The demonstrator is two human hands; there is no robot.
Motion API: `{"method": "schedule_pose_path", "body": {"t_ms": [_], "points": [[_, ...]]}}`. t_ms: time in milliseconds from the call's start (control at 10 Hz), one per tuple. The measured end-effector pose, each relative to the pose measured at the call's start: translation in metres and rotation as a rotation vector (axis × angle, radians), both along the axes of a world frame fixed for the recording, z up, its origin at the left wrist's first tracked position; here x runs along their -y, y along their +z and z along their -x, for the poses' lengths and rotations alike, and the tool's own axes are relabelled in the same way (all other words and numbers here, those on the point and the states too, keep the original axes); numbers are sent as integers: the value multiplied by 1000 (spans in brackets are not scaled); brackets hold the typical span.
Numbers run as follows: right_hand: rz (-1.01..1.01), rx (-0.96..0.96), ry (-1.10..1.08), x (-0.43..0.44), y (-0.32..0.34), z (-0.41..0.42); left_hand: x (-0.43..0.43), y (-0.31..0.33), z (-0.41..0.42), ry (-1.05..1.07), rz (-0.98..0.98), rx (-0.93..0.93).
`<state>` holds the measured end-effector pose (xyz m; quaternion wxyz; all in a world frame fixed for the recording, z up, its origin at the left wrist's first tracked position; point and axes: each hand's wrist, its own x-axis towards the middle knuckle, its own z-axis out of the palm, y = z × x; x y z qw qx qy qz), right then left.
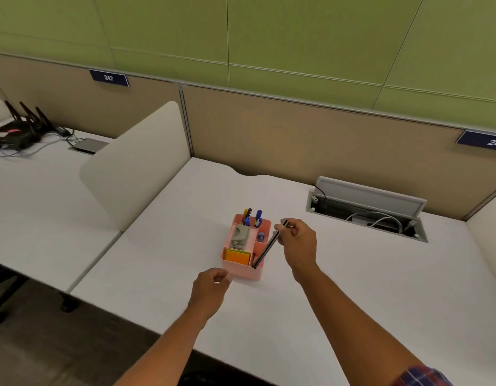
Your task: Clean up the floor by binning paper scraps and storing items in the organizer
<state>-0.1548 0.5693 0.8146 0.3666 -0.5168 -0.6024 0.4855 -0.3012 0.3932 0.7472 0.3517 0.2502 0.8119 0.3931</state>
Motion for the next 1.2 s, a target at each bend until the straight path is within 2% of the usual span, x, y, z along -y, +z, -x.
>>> {"method": "schedule_pose_path", "body": {"t_ms": [100, 300, 500, 800, 1000, 1200], "points": [[-27, 70, 7, -46, -18, 22, -31, -2, 15, 39, 34, -21], [13, 243, 146, -75, -58, 42, -54, -12, 24, 86, 106, -74], [102, 324, 267, -73, -99, 43, -62, -21, 29, 137, 155, -167], [129, 402, 346, -71, -111, 43, -69, -22, 28, 165, 181, -186], [153, 422, 290, -64, -106, 30, -57, -20, 26, 94, 165, -249], [14, 597, 307, -28, -117, 0, -35, -20, 19, -40, 217, -408]]}}
